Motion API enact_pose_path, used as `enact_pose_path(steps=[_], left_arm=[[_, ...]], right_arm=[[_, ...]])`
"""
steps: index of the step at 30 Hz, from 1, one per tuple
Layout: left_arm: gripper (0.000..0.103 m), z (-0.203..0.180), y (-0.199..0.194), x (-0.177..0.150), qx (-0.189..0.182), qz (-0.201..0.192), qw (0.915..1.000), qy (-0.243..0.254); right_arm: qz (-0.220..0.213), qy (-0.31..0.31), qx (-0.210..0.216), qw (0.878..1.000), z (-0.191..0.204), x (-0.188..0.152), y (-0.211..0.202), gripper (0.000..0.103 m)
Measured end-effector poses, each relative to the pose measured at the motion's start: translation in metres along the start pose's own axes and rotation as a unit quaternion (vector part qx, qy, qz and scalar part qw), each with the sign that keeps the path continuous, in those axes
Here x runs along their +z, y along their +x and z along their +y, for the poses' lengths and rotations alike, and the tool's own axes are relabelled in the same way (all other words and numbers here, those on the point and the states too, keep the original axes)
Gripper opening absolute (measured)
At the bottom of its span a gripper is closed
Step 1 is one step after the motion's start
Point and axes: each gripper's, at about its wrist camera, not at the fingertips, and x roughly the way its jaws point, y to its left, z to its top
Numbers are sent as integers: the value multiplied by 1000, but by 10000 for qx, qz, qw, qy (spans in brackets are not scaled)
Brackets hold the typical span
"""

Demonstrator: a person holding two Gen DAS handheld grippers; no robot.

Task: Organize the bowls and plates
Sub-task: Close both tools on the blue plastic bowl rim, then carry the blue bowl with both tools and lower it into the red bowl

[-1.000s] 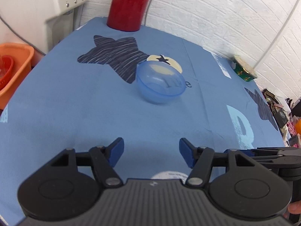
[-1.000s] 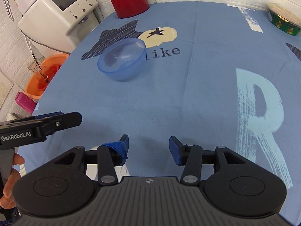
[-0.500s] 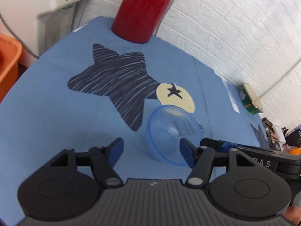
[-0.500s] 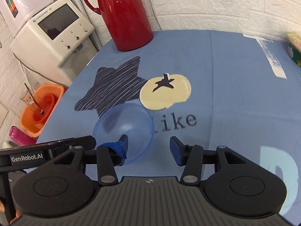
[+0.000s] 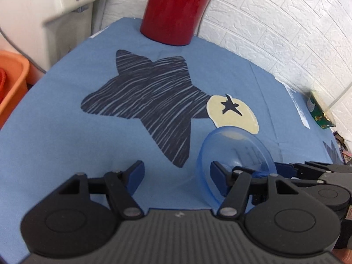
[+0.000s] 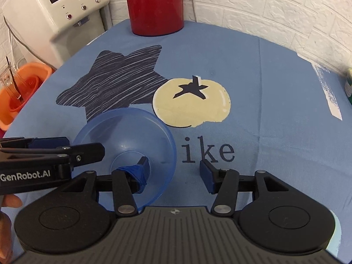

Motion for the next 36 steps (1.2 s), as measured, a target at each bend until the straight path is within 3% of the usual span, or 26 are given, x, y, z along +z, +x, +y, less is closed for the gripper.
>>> enact_pose_path(steps=[6, 8, 10, 16, 21, 23, 26, 28, 29, 36], left_arm=[[65, -3, 4, 4, 57, 4, 10000, 41], [65, 0, 5, 7, -6, 44, 10000, -75], [65, 3, 4, 9, -98, 88, 9998, -155], [65, 7, 5, 18, -385, 276, 9976, -514], [64, -12, 12, 25, -282, 355, 9987, -239], [42, -15, 21, 27, -240, 514, 9983, -134], [34, -17, 22, 26, -202, 469, 9987, -27], [11, -19, 22, 25, -158, 464, 9988, 37], [5, -19, 23, 24, -177, 480, 9987, 54], [1, -21, 17, 20, -308, 593, 9977, 89]], right_arm=[[17, 216, -78, 9997, -3, 1, -3, 39], [-196, 317, 141, 9992, -5, -4, -8, 37], [-150, 366, 428, 9983, -9, -7, -7, 37], [-333, 248, 578, 9975, -4, -15, -18, 36], [-348, 25, 669, 9972, 7, -13, -18, 36], [-310, -95, 631, 9975, 11, -12, -15, 36], [-265, -238, 617, 9975, 12, -15, -12, 36], [-321, -284, 670, 9968, 13, -16, -10, 31], [-327, -278, 729, 9964, 13, -16, -8, 28], [-349, -107, 735, 9966, 10, -15, -13, 27]])
